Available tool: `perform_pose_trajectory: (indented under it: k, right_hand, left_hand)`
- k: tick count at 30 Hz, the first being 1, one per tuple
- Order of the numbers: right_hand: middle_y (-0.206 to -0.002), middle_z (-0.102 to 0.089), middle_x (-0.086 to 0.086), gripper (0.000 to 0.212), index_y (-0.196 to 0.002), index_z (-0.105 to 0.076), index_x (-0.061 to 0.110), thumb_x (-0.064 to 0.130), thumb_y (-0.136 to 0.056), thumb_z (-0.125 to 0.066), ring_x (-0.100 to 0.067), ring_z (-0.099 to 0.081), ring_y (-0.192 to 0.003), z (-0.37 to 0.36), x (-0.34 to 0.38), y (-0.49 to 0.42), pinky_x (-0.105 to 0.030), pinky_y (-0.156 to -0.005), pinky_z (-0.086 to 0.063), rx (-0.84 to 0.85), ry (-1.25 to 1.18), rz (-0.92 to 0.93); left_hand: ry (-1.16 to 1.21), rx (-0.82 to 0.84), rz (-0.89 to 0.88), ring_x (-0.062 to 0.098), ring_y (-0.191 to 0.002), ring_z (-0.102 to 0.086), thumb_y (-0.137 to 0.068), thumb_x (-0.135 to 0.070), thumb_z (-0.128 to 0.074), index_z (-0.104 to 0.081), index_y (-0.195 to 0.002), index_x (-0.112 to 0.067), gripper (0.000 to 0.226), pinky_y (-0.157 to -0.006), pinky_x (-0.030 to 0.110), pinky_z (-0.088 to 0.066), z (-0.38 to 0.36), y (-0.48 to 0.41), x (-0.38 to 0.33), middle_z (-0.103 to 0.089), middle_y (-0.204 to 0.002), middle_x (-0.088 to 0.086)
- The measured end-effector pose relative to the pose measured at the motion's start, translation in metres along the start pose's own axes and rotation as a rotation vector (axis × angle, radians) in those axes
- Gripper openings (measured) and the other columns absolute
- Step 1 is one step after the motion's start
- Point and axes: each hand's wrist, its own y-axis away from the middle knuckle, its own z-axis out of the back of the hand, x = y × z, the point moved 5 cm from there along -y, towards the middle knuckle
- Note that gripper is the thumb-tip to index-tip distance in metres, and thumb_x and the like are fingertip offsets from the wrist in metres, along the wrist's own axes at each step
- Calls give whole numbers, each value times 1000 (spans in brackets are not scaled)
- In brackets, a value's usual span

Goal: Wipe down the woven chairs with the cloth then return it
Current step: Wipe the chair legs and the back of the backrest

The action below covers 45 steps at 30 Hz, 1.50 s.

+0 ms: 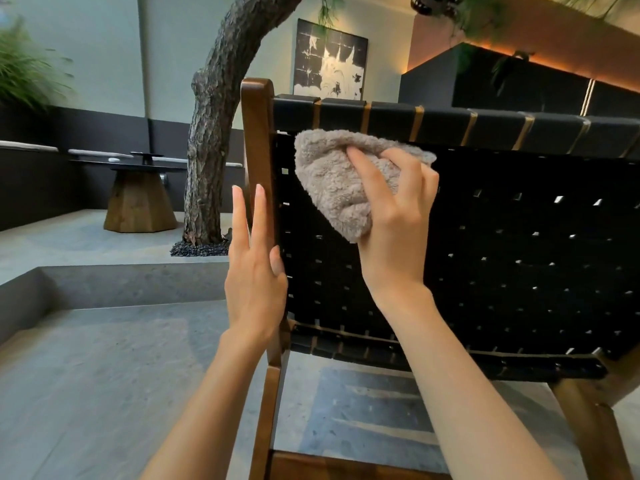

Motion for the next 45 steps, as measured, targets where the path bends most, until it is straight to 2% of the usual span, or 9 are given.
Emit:
perform_pose_trajectory:
  k: [6, 11, 19, 24, 29, 33, 35, 38, 45]
  right_hand:
    - [-150, -30, -14, 75, -147, -35, 26, -4, -84, -62, -31, -20, -138, -31, 6, 9, -44, -112, -30, 213, 168, -56]
    - [-141, -42, -14, 69, -140, -47, 29, 1, -80, -67, -32, -33, -124, -43, -1, 24, -43, -95, -47, 177, 228, 1]
    - [-121, -40, -8, 58, -108, -69, 26, 15, -56, -90, -32, -61, -104, -83, -26, 158, -39, -69, -59, 586, 212, -36]
    - [-152, -14, -3, 60, -143, -35, 36, 8, -92, -52, -29, -14, -139, -110, -43, 214, -38, -105, -41, 1023, 217, -125]
    - [-140, -31, -1, 45, -126, -56, 24, 5, -85, -59, -24, -27, -129, -93, -36, 188, -33, -87, -51, 945, 106, -128]
    - [-110, -54, -11, 58, -120, -64, 12, 1, -65, -81, -26, -46, -104, -54, -8, 132, -34, -63, -54, 529, -135, -38]
    - [-110, -54, -15, 52, -122, -63, 10, 10, -73, -76, -25, -42, -103, -37, 9, 94, -26, -71, -50, 258, -206, -29]
    - [-123, -39, -11, 56, -133, -55, 14, 23, -79, -64, -24, -35, -112, -27, 26, 45, -25, -89, -41, 87, -169, -88]
    - [-137, -40, -19, 60, -133, -53, 12, 19, -78, -73, -30, -28, -124, -52, 52, 1, -40, -102, -41, 171, -31, -217]
  left_hand:
    - [48, 63, 25, 4, -118, -35, -94, 0, -46, 4, -147, -45, 86, -60, 4, -28, 2, -3, 8, -7, -158, -17]
    - [79, 118, 35, 2, -114, -37, -95, -1, -45, 6, -146, -48, 87, -58, 6, -30, 3, -3, 12, -16, -157, -16]
    - [102, 155, 82, 5, -120, -41, -96, -3, -42, 8, -146, -48, 84, -61, 9, -31, 4, 2, 10, -10, -158, -19]
    - [91, 180, 49, 2, -126, -34, -101, -14, -37, 9, -146, -47, 73, -68, 10, -33, 8, 2, 9, -8, -158, -19]
    - [44, 232, 38, 5, -111, -44, -95, 3, -37, 9, -145, -50, 86, -64, 18, -42, 17, -1, 11, -14, -157, -19]
    - [64, 236, 72, 6, -91, -52, -91, 10, -38, 6, -142, -57, 95, -65, 16, -41, 21, -4, 17, -48, -138, -4]
    - [111, 208, 121, 7, -95, -52, -93, 7, -39, 2, -144, -54, 90, -76, 21, -40, 23, -7, 21, -56, -118, -2]
    - [316, 224, 239, -6, -108, -47, -98, -3, -42, -4, -146, -50, 77, -87, 17, -38, 23, -16, 27, -51, -126, -15]
    - [496, 357, 253, -3, -126, -38, -99, -4, -41, -11, -140, -49, 68, -101, 16, -31, 33, -28, 20, -43, -131, -20]
